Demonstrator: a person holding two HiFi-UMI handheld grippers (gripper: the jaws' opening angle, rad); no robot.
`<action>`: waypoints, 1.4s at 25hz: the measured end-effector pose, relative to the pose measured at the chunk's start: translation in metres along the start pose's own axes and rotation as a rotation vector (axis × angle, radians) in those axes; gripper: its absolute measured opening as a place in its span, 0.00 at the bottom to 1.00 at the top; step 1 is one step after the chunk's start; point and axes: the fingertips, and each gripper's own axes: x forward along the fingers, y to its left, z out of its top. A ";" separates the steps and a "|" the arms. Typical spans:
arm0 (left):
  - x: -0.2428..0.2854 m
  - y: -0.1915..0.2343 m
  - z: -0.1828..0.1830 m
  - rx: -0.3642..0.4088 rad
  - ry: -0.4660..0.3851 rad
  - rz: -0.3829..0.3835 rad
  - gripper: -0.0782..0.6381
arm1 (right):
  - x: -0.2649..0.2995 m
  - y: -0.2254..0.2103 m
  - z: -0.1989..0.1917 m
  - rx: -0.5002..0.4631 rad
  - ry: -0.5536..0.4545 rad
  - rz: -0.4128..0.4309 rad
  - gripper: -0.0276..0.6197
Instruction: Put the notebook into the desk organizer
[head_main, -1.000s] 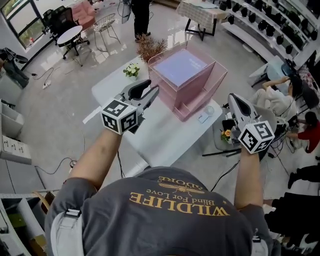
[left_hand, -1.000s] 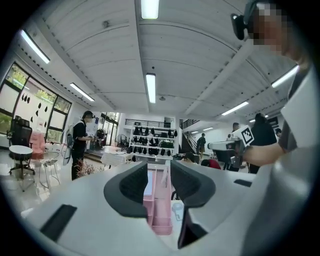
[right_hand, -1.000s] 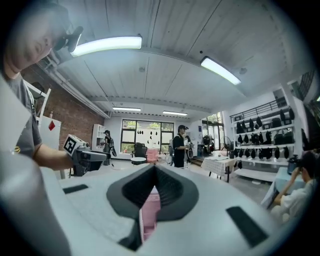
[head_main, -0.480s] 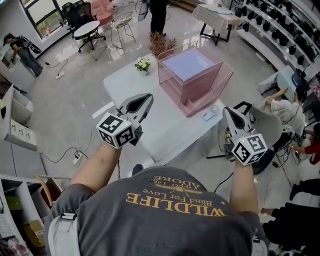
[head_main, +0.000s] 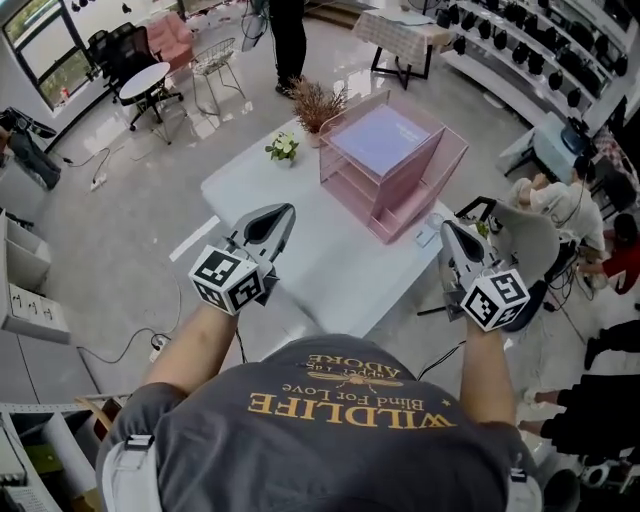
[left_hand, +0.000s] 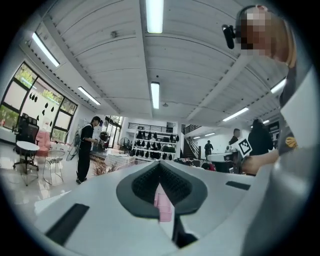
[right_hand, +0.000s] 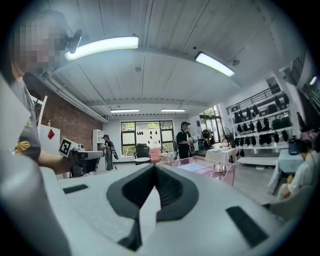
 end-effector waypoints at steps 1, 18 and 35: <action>-0.001 0.002 0.001 -0.012 -0.003 -0.001 0.11 | -0.001 0.001 0.001 0.004 -0.002 -0.006 0.04; 0.008 -0.011 0.002 0.012 0.001 -0.017 0.11 | 0.002 -0.008 0.001 -0.004 0.023 0.015 0.04; 0.013 -0.017 0.002 0.047 -0.001 -0.044 0.11 | 0.003 -0.012 -0.002 -0.024 0.037 0.010 0.04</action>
